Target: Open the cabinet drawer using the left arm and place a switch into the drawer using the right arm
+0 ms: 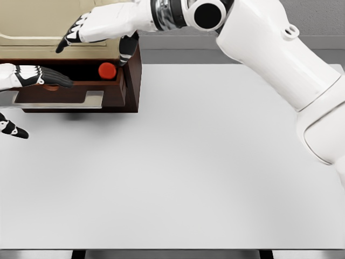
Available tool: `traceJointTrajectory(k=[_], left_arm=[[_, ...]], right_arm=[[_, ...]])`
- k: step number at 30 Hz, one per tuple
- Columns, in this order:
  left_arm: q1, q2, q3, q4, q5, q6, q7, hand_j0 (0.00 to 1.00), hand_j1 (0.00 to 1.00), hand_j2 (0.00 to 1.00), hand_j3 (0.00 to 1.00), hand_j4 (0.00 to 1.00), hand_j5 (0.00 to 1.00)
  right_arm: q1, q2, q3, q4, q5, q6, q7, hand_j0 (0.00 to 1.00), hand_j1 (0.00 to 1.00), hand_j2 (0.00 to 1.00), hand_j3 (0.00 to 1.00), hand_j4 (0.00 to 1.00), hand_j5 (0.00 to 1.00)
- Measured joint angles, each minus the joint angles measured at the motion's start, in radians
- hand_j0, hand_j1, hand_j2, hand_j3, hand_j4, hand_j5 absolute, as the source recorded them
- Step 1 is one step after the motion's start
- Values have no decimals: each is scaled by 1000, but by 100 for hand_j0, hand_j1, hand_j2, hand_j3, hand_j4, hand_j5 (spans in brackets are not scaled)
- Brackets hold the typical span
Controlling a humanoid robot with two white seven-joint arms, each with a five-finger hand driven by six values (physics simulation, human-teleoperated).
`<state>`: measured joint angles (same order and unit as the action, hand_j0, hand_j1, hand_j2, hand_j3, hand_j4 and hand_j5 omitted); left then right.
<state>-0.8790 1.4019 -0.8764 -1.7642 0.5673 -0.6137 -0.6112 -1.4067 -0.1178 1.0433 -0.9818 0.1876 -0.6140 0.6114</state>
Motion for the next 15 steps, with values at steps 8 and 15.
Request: traceJointTrajectory(k=[8, 15], left_arm=[[1, 2, 0, 0, 0, 0, 0, 100, 100, 100, 100, 100, 100], [6, 2, 0, 0, -1, -1, 0, 100, 100, 100, 100, 100, 100]], right_arm=[[69, -277, 1, -265, -56, 0, 0, 100, 100, 100, 100, 100, 100], [156, -503, -2, -338, -142, -1, 0, 100, 100, 100, 100, 100, 100]])
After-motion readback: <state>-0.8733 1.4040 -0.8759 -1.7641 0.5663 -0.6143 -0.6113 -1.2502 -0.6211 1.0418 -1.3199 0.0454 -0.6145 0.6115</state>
